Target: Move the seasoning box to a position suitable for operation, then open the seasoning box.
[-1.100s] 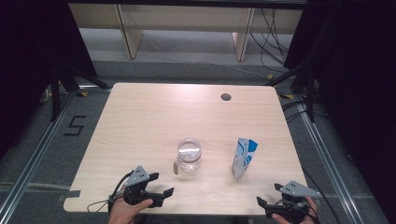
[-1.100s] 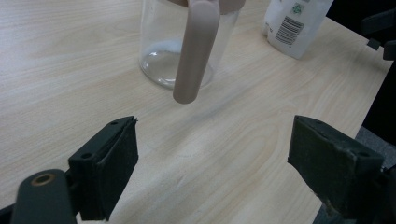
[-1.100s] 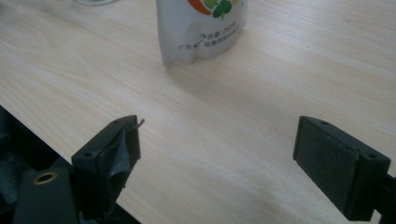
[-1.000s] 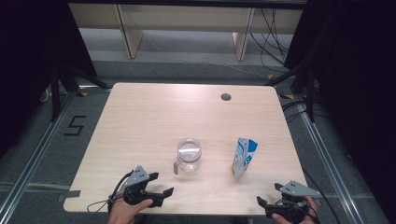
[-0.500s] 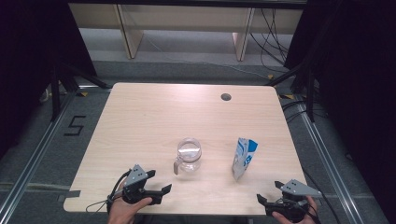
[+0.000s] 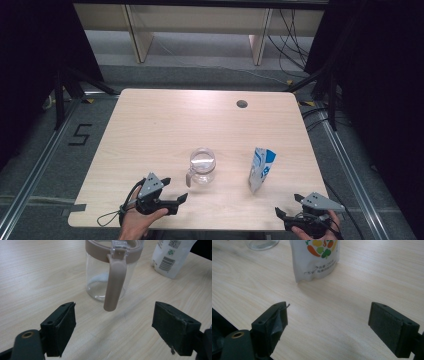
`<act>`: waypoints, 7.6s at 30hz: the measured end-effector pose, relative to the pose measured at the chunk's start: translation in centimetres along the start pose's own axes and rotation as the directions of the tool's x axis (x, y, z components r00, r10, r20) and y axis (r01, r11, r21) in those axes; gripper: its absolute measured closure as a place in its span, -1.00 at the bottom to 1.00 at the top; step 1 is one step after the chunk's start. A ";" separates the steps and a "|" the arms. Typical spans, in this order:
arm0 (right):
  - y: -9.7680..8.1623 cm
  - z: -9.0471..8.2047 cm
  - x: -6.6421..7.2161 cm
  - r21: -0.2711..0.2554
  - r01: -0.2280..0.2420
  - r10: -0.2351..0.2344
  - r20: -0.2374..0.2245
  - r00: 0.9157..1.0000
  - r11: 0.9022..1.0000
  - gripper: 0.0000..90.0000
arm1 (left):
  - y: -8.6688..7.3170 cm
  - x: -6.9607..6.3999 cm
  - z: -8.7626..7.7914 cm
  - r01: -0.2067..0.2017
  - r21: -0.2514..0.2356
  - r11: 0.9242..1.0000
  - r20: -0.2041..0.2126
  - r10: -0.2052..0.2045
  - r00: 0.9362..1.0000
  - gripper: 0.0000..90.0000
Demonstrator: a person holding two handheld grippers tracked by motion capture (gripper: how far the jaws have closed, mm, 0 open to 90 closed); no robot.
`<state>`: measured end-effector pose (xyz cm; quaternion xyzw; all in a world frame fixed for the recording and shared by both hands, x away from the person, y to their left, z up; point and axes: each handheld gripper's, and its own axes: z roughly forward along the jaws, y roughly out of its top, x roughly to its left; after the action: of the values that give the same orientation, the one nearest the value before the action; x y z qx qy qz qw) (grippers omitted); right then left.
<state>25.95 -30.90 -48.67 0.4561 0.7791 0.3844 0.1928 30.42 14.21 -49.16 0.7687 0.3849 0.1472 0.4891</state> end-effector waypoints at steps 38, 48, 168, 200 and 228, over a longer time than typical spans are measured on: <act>0.0 -0.2 0.1 0.017 0.028 -0.028 -0.010 1.000 0.999 -0.57 | 2.4 -0.1 3.8 -0.147 -0.066 0.987 0.015 0.148 0.989 0.60; 0.0 -0.2 0.4 0.015 0.015 -0.015 -0.007 1.000 1.000 -0.55 | 2.1 -0.5 3.5 -0.147 -0.067 0.987 0.079 0.152 0.985 0.61; 1.1 0.9 3.2 -0.067 0.197 -0.206 -0.174 0.963 0.978 -0.24 | 5.5 -2.1 0.2 -0.084 -0.127 0.988 0.158 0.104 0.982 0.97; 1.6 1.5 4.2 -0.111 0.181 -0.204 -0.244 0.948 0.977 0.01 | 4.7 -2.1 1.4 -0.086 -0.118 0.989 0.159 0.105 0.982 0.97; 4.8 3.9 7.5 -0.226 0.261 -0.311 -0.227 0.923 0.939 0.74 | 4.3 -1.9 1.4 -0.105 -0.142 0.984 0.164 0.128 0.978 0.95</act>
<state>27.38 -21.39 -47.05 0.2620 0.8155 0.4812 0.1863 31.99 10.95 -45.84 0.7657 0.2850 0.1339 0.5609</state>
